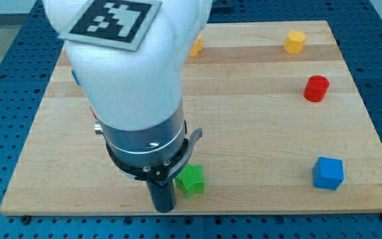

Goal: Push the green star towards center

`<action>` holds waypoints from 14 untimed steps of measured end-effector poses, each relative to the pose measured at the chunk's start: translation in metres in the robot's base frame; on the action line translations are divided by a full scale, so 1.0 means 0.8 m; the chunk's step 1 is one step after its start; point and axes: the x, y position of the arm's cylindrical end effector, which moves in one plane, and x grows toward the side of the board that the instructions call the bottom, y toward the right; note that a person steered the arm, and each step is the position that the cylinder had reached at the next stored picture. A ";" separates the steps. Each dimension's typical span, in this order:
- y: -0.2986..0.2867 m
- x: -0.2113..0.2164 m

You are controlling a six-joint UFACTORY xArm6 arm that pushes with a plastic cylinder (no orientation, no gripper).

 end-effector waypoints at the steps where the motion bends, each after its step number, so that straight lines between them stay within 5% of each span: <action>1: 0.000 -0.006; 4: 0.133 -0.205; 6: 0.098 -0.204; 8: -0.006 -0.108; 9: -0.031 -0.022; 10: -0.029 0.001; 11: 0.039 -0.015; 14: 0.085 -0.052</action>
